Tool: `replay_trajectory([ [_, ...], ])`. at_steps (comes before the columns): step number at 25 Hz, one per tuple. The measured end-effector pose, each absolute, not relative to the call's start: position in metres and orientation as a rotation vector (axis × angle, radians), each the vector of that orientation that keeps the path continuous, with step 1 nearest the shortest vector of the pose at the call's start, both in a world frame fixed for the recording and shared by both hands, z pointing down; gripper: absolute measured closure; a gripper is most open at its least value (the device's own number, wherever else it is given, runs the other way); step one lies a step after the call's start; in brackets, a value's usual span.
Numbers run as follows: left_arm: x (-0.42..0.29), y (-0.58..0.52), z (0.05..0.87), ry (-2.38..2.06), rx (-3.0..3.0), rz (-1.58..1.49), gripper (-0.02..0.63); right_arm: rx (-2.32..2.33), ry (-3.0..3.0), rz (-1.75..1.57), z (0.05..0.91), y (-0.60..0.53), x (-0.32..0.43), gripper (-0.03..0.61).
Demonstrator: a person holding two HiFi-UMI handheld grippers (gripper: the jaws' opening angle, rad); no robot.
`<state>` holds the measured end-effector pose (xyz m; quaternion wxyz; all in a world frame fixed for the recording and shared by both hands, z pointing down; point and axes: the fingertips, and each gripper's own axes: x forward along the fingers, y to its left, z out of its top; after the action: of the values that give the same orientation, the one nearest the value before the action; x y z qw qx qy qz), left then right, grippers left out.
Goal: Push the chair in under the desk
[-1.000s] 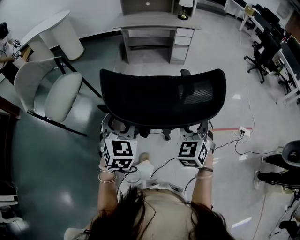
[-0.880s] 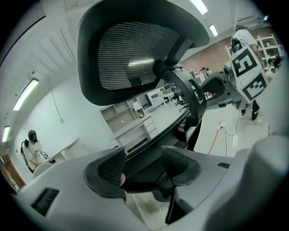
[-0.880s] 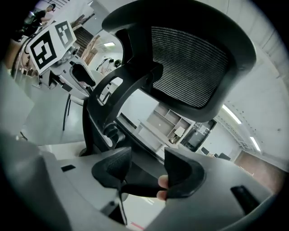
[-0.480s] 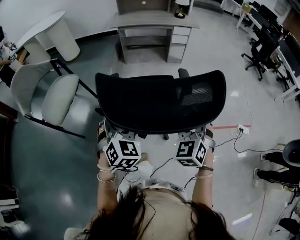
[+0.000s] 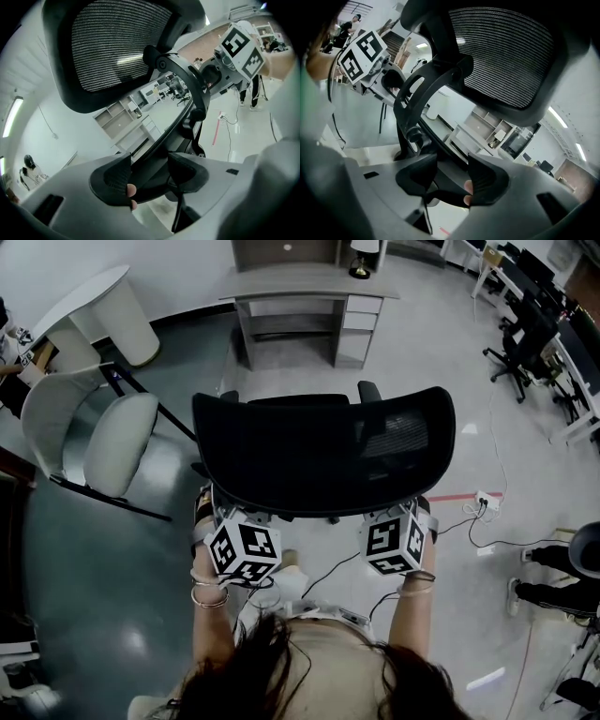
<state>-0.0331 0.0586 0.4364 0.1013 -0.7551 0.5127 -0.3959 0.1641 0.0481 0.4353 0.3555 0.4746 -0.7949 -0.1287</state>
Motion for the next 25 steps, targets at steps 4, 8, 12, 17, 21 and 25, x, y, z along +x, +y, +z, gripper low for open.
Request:
replay_trajectory([
  [4, -0.033, 0.056, 0.436, 1.485, -2.259, -1.194, 0.365, 1.217, -2.084, -0.317, 0.434, 0.046, 0.164, 0.37],
  [8, -0.034, 0.051, 0.437, 1.476, -2.275, -1.19, 0.365, 1.219, -2.088, -0.307, 0.435, 0.043, 0.163, 0.368],
  [12, -0.039, 0.03, 0.437, 1.464, -2.298, -1.165, 0.365, 1.237, -2.082, -0.296, 0.435, 0.026, 0.158, 0.368],
  [17, -0.043, 0.018, 0.437, 1.453, -2.299, -1.187, 0.365, 1.265, -2.068, -0.301, 0.434, 0.021, 0.155, 0.368],
  [21, -0.046, 0.006, 0.436, 1.436, -2.312, -1.215, 0.367, 1.276, -2.071, -0.283, 0.434, 0.011, 0.152, 0.368],
  [25, -0.043, 0.007, 0.434, 1.421, -2.351, -1.214, 0.368, 1.26, -2.077, -0.252, 0.435, 0.008, 0.155, 0.368],
])
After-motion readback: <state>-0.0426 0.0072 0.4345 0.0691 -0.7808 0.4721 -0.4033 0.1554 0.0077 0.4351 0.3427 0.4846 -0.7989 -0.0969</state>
